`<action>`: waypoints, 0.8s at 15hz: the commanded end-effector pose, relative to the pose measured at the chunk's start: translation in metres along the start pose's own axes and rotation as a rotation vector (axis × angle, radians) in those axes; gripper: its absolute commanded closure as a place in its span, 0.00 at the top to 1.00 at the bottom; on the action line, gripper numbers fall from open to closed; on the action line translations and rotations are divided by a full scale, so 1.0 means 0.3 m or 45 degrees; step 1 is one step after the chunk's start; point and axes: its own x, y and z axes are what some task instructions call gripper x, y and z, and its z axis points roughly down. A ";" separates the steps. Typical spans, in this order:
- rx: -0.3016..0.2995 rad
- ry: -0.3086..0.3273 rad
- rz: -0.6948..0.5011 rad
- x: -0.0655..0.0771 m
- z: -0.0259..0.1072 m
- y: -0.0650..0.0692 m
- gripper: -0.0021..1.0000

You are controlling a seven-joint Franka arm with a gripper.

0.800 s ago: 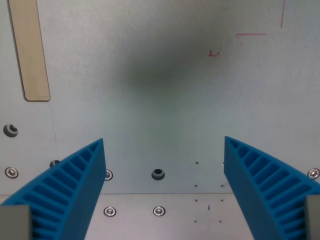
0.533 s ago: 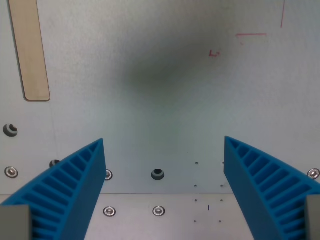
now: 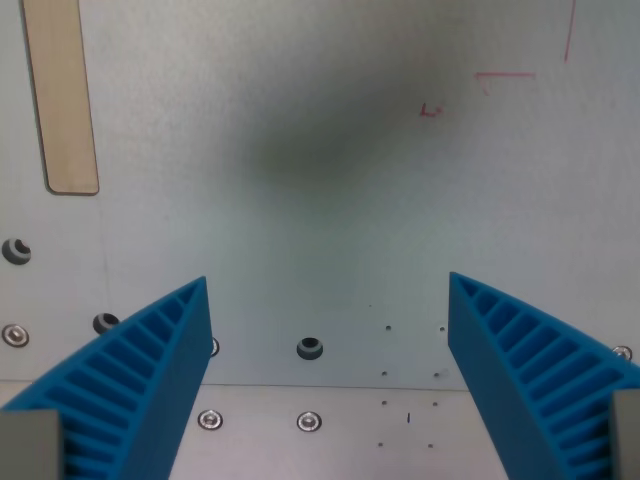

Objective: Rotate around base positive z

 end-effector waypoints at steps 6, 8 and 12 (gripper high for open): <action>-0.003 0.009 -0.210 0.001 -0.009 0.000 1.00; -0.004 0.009 -0.240 0.001 -0.009 0.000 1.00; -0.005 0.009 -0.299 0.001 -0.009 0.000 1.00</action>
